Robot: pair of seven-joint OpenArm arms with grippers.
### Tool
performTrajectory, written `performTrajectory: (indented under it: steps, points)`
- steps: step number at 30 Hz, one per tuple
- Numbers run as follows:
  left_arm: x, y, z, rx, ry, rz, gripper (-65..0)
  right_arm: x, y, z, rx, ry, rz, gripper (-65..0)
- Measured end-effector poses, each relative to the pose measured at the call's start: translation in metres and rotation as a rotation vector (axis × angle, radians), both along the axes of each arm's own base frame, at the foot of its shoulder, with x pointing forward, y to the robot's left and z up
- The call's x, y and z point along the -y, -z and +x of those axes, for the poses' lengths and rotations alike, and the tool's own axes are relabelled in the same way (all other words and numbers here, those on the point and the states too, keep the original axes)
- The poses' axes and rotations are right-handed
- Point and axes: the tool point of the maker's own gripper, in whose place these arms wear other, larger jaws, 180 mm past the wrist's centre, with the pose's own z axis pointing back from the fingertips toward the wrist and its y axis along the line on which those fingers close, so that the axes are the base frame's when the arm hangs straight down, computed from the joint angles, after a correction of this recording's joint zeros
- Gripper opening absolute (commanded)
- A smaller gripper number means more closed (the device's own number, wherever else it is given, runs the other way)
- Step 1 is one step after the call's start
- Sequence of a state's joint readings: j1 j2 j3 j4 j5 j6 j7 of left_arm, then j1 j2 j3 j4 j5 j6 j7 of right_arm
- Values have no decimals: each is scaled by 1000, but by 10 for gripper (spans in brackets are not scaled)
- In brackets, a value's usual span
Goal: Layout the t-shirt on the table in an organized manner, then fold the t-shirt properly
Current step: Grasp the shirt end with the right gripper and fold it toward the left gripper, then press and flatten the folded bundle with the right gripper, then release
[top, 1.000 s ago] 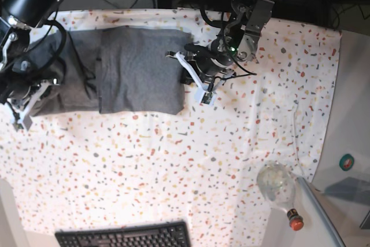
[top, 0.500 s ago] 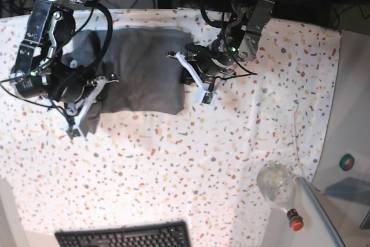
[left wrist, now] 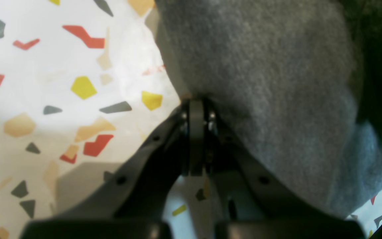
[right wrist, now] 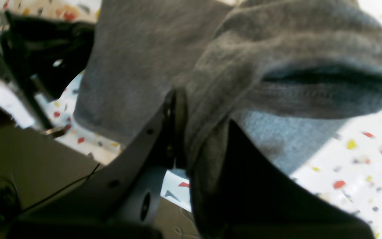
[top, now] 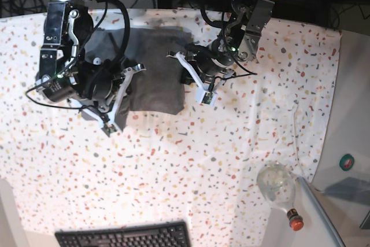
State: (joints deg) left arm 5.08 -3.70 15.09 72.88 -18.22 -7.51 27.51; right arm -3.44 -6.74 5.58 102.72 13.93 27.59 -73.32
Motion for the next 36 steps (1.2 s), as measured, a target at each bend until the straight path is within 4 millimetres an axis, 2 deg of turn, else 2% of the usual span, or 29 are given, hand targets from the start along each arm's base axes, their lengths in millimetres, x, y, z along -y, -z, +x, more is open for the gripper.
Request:
performTrajectory:
  steps: [5, 9, 15, 26, 29, 33, 36]
  points:
    - [0, 0, 0, -1, 0, 0, -650, -15, 3, -14, -17, -59, -4, -650]
    - [0, 0, 0, -2, 1, 0, -650, -24, 1, -8, 2, -76, 18, -650]
    - [0, 0, 0, -2, 1, 0, -650, -18, 19, -11, -65, -60, 11, -650]
    - [-2, 0, 0, 0, -2, 2, -650, -24, 24, -14, -88, -66, 27, -650]
    - [-17, 1, 1, -9, -51, -12, -650, -26, 33, -7, -121, -66, 31, -650]
    - [-40, 2, 2, -6, -104, 10, -650, -30, 35, -4, -103, -58, 52, -650]
    - [-60, -1, -7, 1, -124, 43, -650, -30, 35, -3, -96, -55, 54, -650]
